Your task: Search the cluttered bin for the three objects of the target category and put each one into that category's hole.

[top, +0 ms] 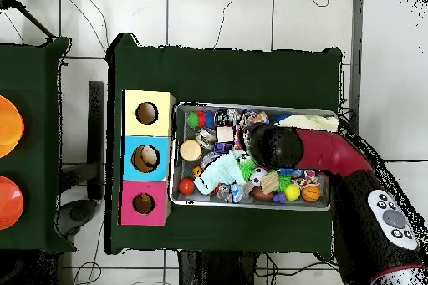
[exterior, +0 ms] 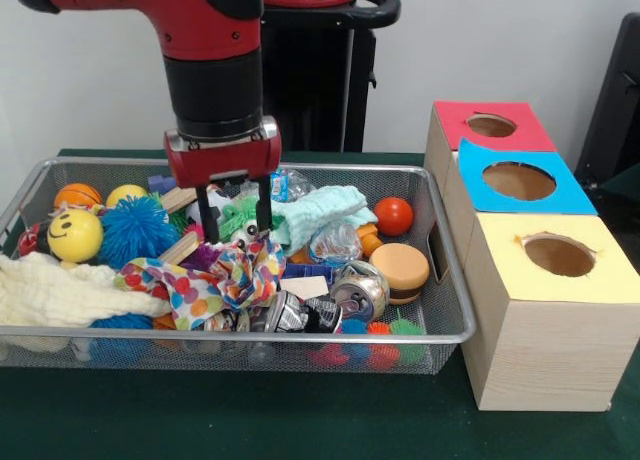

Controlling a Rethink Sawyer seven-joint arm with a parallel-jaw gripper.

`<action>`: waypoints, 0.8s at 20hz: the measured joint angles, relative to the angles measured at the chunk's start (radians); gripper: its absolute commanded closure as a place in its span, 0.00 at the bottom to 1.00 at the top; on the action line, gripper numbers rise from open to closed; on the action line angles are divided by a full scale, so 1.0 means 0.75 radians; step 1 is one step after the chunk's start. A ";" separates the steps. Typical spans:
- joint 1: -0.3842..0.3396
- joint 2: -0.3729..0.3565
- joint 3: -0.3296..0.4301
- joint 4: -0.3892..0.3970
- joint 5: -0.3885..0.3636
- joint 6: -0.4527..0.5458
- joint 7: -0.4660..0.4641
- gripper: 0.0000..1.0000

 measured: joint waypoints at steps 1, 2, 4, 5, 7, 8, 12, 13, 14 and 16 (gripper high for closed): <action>-0.004 -0.011 0.000 0.006 0.000 0.000 0.000 0.00; -0.009 -0.021 0.000 0.011 0.000 0.000 0.000 0.00; -0.014 -0.035 0.000 0.018 0.000 0.000 0.000 0.00; -0.015 -0.039 0.000 0.019 0.000 0.000 0.000 0.00; -0.018 -0.056 0.002 0.028 0.000 0.000 0.000 0.00; -0.023 -0.063 0.004 0.039 0.000 -0.003 0.000 0.00; -0.051 -0.092 0.007 0.101 -0.004 -0.038 0.000 0.00; -0.058 -0.097 0.007 0.117 -0.010 -0.050 0.000 0.00; -0.066 -0.102 0.007 0.135 -0.017 -0.068 0.000 0.00; -0.080 -0.110 0.007 0.172 -0.040 -0.100 0.000 0.00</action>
